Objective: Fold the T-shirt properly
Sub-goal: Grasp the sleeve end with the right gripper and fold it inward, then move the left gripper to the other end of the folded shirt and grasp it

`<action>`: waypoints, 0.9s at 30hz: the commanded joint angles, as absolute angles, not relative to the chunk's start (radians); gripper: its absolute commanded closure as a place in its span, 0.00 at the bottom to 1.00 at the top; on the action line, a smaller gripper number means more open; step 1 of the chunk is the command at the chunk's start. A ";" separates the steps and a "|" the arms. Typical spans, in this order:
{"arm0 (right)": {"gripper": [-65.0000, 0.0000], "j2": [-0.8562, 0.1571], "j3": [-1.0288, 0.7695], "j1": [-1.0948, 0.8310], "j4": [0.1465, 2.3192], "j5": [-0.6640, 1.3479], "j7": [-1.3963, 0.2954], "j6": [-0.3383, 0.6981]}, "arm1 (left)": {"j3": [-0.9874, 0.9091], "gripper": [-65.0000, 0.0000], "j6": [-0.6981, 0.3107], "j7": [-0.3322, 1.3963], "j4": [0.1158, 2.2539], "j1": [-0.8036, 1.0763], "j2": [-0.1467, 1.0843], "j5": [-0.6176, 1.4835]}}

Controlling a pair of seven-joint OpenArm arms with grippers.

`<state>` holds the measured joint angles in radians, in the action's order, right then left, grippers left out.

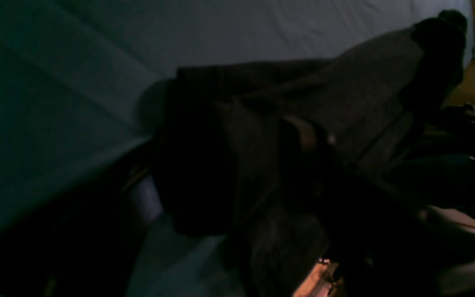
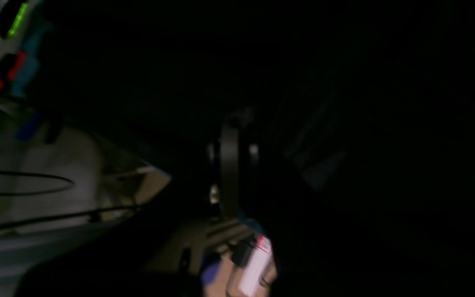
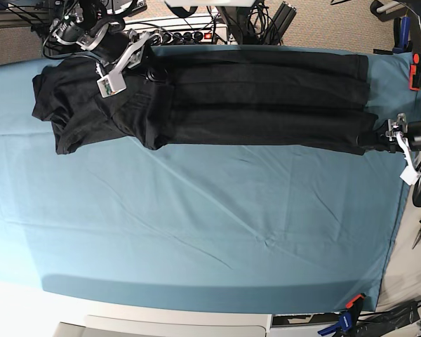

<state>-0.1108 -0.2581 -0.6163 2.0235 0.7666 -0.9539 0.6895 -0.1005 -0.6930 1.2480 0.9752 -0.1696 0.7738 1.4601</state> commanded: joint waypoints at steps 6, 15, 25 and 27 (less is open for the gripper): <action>0.60 -0.116 -0.263 -0.645 2.042 0.785 -0.912 0.698 | -0.112 0.46 -0.698 1.240 0.987 -0.191 0.796 1.484; 0.60 -0.094 -0.263 -0.670 2.100 1.040 -0.954 0.698 | -0.112 0.46 -0.698 1.241 0.987 -0.179 0.751 1.484; 0.60 -0.042 -0.263 -0.659 2.291 0.873 -0.910 0.698 | -0.210 0.46 -0.698 1.236 0.987 -0.175 0.753 1.484; 0.60 -0.042 -0.263 -0.659 2.291 0.845 -0.904 0.698 | -0.239 0.46 -0.682 1.228 0.987 -0.170 0.773 1.459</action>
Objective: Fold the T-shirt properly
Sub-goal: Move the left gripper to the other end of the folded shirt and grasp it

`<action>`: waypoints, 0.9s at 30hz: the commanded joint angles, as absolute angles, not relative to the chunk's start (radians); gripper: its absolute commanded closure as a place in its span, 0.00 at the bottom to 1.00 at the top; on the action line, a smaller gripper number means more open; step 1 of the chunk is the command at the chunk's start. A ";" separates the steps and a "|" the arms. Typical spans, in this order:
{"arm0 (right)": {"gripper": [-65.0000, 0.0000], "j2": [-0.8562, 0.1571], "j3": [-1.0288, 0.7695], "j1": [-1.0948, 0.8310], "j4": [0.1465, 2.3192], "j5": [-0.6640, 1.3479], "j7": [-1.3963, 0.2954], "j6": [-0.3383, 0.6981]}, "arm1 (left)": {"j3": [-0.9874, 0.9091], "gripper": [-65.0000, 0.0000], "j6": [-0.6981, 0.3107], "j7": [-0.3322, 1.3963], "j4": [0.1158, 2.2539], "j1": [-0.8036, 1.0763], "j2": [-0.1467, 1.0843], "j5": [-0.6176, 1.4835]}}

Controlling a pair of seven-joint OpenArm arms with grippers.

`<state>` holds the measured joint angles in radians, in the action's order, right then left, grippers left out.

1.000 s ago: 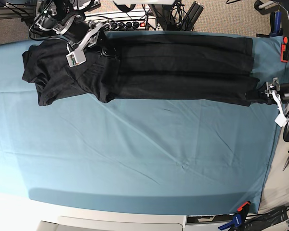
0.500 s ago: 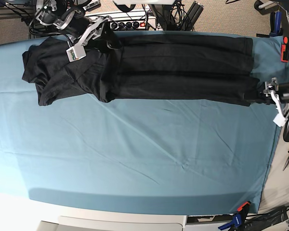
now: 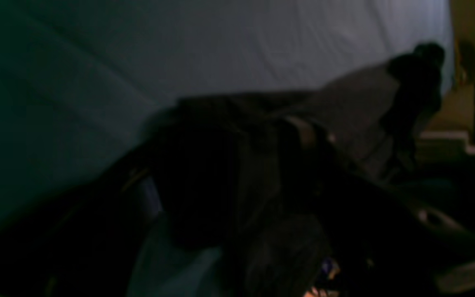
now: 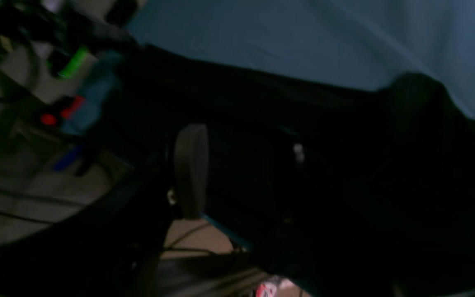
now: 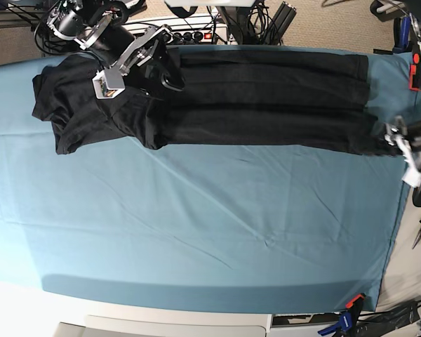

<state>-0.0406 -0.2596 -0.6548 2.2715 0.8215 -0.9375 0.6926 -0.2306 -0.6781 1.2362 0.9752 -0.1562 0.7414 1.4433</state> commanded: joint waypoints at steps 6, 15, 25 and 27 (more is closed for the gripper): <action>0.60 -0.042 -0.263 -0.650 2.291 0.801 -0.880 0.698 | -0.246 0.46 -0.646 1.222 0.987 -0.099 0.820 1.443; 0.60 -0.041 -0.263 -0.610 2.291 0.704 -0.842 0.698 | -0.246 0.46 -0.648 1.243 0.987 0.055 0.809 1.484; 0.60 -0.041 -0.263 -0.581 2.291 0.609 -0.804 0.698 | -0.244 0.46 -0.652 1.260 0.987 0.077 0.795 1.484; 0.60 -0.041 -0.263 -0.581 2.291 0.608 -0.803 0.698 | -0.244 0.46 -0.651 1.260 0.987 0.081 0.783 1.484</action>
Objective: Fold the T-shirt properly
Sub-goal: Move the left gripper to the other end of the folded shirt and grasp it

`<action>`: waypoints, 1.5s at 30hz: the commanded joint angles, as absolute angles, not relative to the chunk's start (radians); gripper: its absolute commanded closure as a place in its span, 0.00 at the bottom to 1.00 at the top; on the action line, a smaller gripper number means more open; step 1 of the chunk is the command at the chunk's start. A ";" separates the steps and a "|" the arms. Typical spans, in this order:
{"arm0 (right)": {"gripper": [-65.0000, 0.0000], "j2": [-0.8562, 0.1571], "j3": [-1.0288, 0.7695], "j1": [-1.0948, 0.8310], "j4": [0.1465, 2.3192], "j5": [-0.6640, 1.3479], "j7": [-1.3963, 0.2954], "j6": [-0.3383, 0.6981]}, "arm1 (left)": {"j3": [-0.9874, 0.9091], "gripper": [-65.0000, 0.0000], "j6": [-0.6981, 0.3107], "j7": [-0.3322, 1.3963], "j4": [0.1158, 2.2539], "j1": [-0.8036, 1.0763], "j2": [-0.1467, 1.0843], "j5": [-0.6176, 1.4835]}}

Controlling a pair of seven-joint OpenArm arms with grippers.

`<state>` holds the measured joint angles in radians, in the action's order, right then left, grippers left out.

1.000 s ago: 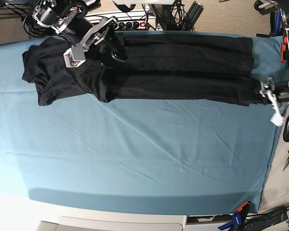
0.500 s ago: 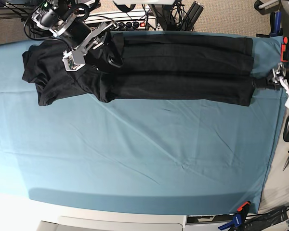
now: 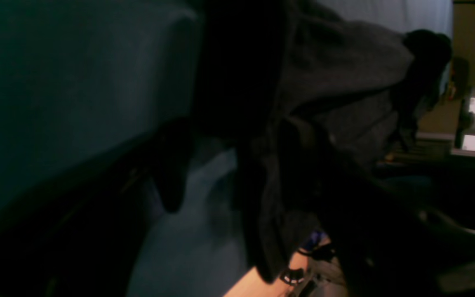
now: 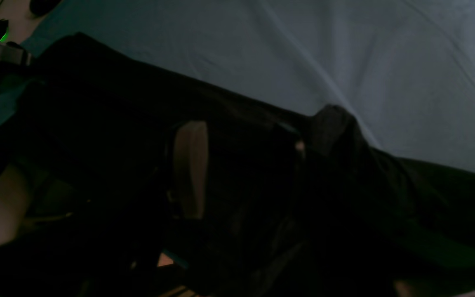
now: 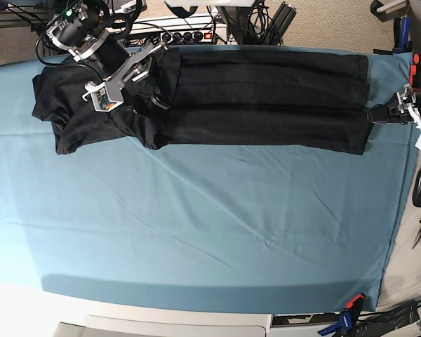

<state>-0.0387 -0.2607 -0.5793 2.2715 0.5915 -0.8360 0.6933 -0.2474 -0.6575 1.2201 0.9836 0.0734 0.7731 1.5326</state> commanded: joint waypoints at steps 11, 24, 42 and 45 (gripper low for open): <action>0.60 -0.041 -0.264 -0.580 2.291 0.551 -0.784 0.698 | -0.244 0.46 -0.655 1.291 0.987 0.114 0.752 1.484; 0.60 -0.041 -0.263 -0.579 2.291 0.552 -0.780 0.698 | -0.244 0.46 -0.677 1.301 1.102 0.169 0.751 1.484; 0.60 -0.041 -0.263 -0.579 2.291 0.552 -0.776 0.698 | -0.245 0.46 -0.678 1.262 1.122 0.148 0.657 1.484; 0.60 -0.041 -0.263 -0.579 2.291 0.553 -0.776 0.698 | -0.245 0.46 -0.678 1.262 1.122 0.143 0.657 1.484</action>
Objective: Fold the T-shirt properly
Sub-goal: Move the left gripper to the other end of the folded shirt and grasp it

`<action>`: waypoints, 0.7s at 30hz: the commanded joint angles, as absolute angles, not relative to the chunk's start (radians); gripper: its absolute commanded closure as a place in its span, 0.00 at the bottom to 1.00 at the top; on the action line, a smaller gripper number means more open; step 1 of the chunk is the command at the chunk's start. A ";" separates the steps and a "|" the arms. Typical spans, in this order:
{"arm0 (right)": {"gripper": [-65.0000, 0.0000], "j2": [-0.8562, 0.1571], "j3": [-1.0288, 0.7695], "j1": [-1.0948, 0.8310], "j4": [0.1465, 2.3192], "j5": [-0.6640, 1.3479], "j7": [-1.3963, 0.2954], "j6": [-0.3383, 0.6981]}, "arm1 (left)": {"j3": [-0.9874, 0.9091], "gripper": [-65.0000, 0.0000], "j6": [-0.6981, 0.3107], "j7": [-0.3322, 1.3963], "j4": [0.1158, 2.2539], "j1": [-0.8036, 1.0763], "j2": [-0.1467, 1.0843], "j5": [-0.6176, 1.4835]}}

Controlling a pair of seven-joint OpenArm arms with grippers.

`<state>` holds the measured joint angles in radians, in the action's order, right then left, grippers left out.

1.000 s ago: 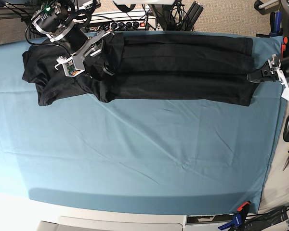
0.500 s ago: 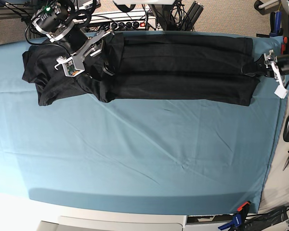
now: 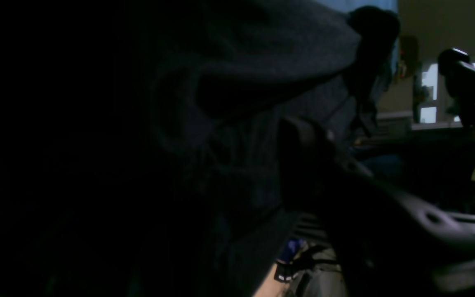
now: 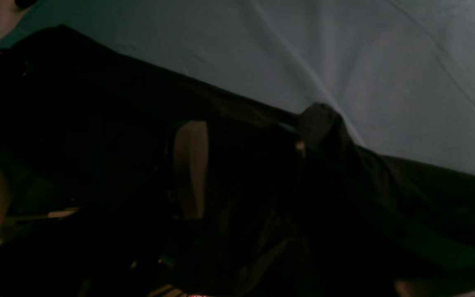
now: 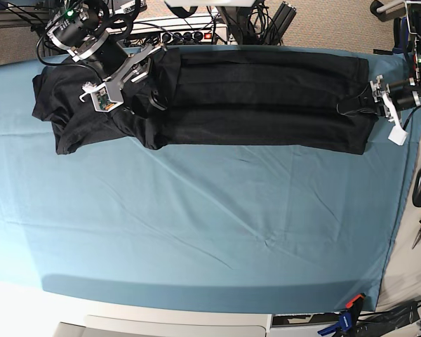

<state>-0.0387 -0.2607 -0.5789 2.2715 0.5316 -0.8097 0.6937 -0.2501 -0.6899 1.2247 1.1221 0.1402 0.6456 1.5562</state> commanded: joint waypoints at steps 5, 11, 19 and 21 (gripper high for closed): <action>0.60 -0.041 -0.263 -0.579 2.291 0.553 -0.776 0.698 | -0.245 0.53 -0.678 1.256 1.122 0.144 0.657 1.484; 0.60 -0.041 -0.263 -0.579 2.291 0.552 -0.776 0.698 | -0.245 0.82 -0.698 1.247 1.122 0.144 0.657 1.484; 0.60 -0.041 -0.264 -0.577 2.291 0.453 -0.739 0.689 | -0.245 0.98 -0.698 1.232 1.122 0.144 0.657 1.484; 0.60 -0.041 -0.264 -0.564 2.291 0.413 -0.736 0.647 | -0.245 1.00 -0.698 1.233 1.122 0.144 0.657 1.484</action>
